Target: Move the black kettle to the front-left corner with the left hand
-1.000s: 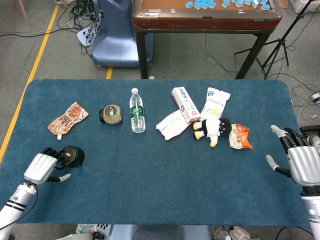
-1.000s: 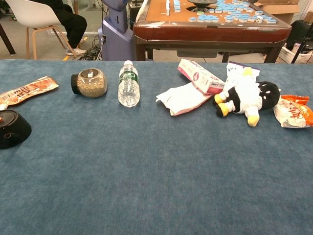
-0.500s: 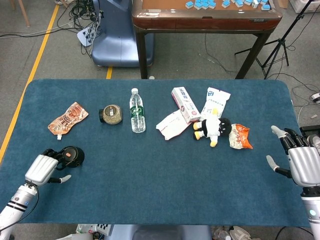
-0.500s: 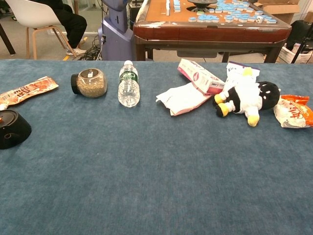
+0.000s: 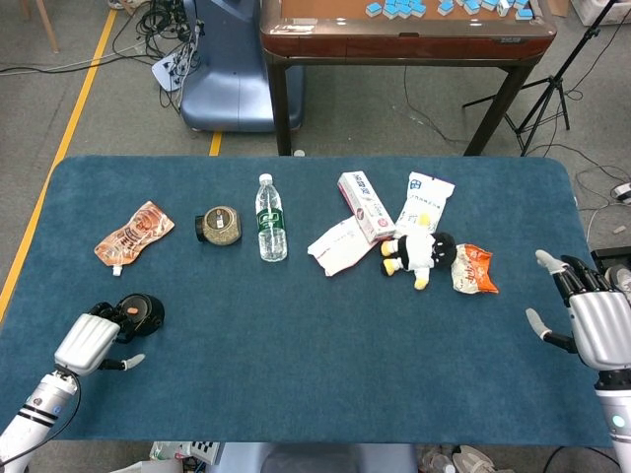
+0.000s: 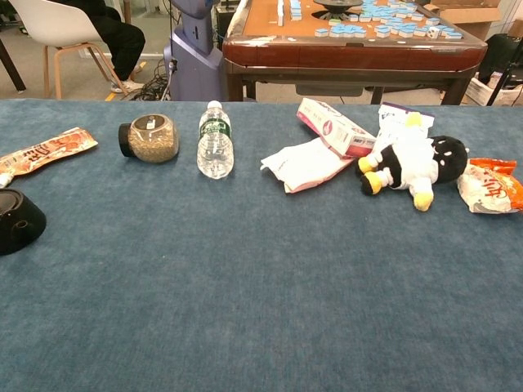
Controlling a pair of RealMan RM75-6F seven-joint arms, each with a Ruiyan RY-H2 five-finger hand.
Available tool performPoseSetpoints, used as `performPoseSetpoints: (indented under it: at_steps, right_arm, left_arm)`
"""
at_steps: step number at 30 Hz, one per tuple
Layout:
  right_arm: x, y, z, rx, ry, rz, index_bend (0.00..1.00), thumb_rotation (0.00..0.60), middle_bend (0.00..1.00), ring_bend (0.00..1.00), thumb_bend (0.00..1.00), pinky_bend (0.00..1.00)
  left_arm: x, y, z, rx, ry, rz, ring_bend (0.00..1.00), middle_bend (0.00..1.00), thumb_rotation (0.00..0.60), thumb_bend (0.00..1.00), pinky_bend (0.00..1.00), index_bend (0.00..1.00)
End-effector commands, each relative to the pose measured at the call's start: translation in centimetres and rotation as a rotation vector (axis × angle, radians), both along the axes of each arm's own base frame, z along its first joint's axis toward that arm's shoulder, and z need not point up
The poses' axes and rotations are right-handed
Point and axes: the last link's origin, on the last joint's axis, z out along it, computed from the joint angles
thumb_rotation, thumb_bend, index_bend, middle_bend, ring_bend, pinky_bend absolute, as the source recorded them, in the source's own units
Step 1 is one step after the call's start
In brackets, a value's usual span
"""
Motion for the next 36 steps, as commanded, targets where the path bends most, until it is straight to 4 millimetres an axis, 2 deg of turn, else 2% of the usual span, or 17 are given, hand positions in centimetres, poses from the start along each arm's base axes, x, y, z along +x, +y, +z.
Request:
performPoseSetpoints:
  at_steps: [1,10,15,21,36]
  right_arm:
    - [0.0,0.0,0.0,0.001,-0.001,0.001,0.13,0.6,0.25,0.15,0.33,0.25]
    - [-0.2,0.0,-0.1,0.009,-0.009,0.002,0.13,0.6,0.25,0.15,0.33,0.25]
    - [-0.2,0.1,0.0,0.01,-0.013,0.003,0.13,0.6,0.25,0.15,0.33,0.25]
    - [-0.3,0.1,0.0,0.009,-0.019,0.001,0.13,0.6,0.25,0.15,0.33,0.25]
    - [-0.5,0.3,0.0,0.014,-0.032,-0.004,0.13,0.6,0.25,0.15,0.33,0.25]
  left_arm:
    - [0.1,-0.5,0.1,0.005,0.013,0.013,0.36,0.51,0.347,0.15,0.22,0.56]
    - [0.0,-1.1,0.0,0.006,0.035,0.052,0.37,0.52,0.337,0.15,0.21,0.57]
    - [0.0,-1.3,-0.1,0.005,0.033,0.062,0.38,0.54,0.338,0.15,0.12,0.58]
    - [0.0,-1.6,-0.3,-0.005,0.017,0.069,0.45,0.59,0.337,0.15,0.03,0.61]
    - [0.0,-2.6,-1.2,-0.043,-0.01,0.094,0.45,0.6,0.337,0.15,0.02,0.62]
